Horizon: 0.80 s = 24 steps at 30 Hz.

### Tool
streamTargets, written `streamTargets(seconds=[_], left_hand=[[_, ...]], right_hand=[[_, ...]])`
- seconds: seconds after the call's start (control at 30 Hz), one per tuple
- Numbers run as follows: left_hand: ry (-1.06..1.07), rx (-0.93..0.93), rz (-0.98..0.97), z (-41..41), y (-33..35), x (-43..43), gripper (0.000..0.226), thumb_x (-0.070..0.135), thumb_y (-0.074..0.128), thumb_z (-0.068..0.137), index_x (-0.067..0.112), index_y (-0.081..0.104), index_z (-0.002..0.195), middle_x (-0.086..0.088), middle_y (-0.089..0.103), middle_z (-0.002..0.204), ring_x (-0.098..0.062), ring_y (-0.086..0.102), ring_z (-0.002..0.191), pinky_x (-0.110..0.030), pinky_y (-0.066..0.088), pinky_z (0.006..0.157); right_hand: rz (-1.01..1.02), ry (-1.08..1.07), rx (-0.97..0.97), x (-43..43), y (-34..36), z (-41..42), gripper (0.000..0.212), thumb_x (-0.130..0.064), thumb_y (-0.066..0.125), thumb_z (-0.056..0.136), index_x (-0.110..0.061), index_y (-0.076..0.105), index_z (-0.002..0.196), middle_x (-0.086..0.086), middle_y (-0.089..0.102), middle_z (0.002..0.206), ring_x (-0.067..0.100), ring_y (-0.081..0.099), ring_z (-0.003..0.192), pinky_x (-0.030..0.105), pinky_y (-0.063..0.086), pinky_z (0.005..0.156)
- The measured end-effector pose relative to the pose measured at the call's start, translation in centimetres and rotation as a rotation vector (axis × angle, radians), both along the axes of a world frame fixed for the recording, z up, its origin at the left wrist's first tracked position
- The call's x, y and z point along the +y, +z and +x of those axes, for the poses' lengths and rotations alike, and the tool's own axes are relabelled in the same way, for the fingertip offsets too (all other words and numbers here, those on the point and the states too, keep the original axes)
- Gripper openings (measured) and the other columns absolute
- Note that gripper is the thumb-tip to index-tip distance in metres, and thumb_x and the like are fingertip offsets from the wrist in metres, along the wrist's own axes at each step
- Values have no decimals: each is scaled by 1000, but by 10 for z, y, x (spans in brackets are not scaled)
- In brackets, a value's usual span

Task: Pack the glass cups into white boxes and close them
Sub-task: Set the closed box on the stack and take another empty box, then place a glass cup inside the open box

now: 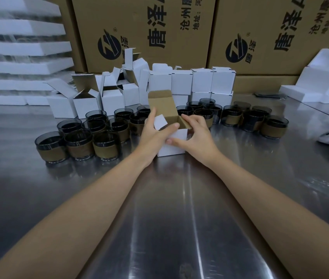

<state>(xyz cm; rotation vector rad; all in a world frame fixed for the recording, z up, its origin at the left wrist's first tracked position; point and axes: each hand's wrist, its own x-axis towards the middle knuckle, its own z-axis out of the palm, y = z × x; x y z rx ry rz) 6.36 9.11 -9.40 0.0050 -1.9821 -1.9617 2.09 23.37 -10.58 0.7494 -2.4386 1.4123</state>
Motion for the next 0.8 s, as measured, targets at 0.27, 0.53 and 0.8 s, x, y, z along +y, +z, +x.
streamTargets(seconds=[0.27,0.53,0.8], left_hand=[[250,84,253,1,7,1,24,21,45,98,17,53,120,4,60,97,-1,60,81,-11,48,68],[243,31,263,-7,4,3,20,18,33,99,23,51,105,1,59,94,-20,54,98,-41,43,92],[245,-16,246,-9,4,3,19,25,31,100,30,49,102,0,61,99,-32,56,116,-50,41,102]], right_hand=[[-5,7,-36,3,2,-6,89,-47,81,70,-19,43,145,-10,37,133,5,40,124,18,32,104],[-117,-184,219,27,3,-23,39,-20,36,103,-14,52,137,3,44,139,16,40,131,28,33,108],[232,-294,28,50,-3,-60,39,-14,46,99,-17,49,138,9,18,158,26,6,146,40,13,117]])
